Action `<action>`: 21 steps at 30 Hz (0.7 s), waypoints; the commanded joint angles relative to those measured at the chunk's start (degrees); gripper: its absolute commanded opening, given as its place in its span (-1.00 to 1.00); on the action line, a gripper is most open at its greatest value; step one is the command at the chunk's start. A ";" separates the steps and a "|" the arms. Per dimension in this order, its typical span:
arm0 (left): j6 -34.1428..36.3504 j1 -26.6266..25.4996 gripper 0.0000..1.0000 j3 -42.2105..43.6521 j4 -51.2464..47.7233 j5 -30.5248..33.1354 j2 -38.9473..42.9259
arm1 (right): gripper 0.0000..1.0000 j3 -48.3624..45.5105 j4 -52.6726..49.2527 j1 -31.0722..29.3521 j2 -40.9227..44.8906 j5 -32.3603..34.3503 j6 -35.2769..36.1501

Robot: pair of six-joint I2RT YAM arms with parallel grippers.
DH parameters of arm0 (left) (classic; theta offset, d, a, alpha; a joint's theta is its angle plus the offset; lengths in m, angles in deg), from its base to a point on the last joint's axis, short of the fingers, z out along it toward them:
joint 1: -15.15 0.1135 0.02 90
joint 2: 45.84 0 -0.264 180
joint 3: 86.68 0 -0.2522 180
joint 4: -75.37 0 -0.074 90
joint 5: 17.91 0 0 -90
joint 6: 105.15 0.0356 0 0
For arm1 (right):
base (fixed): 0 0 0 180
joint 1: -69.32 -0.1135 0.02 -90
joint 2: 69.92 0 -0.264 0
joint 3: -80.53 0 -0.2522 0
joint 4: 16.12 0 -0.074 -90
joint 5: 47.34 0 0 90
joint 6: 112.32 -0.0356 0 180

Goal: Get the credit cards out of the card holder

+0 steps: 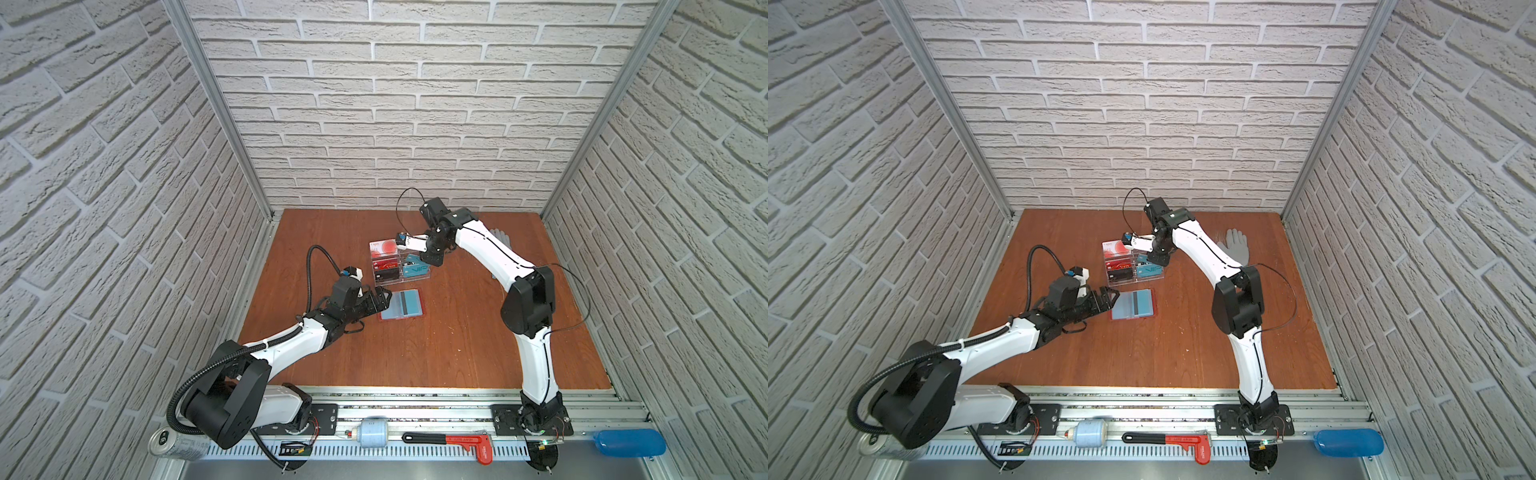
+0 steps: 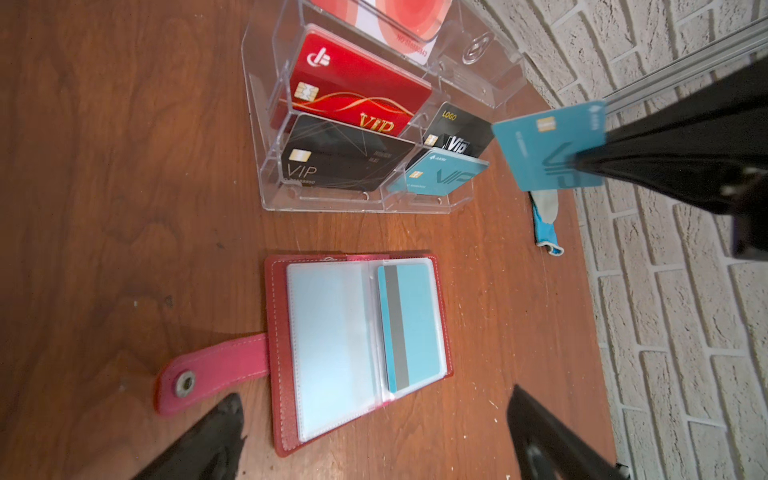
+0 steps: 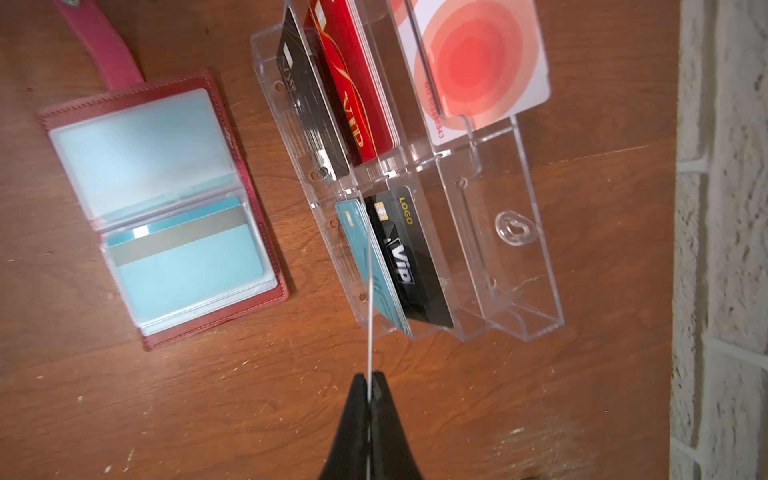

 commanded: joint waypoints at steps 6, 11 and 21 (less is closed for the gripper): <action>0.46 -0.16 0.96 0.75 3.44 1.28 -0.38 | -0.89 8.00 -3.61 -1.58 -6.56 2.82 10.06; 0.48 0.89 0.96 0.88 4.02 0.64 -1.25 | -0.89 7.54 -2.95 -1.75 -7.14 4.29 12.01; -0.13 1.35 0.96 1.40 5.64 -0.28 -2.34 | -0.89 0.52 2.08 -1.69 -2.31 6.27 15.18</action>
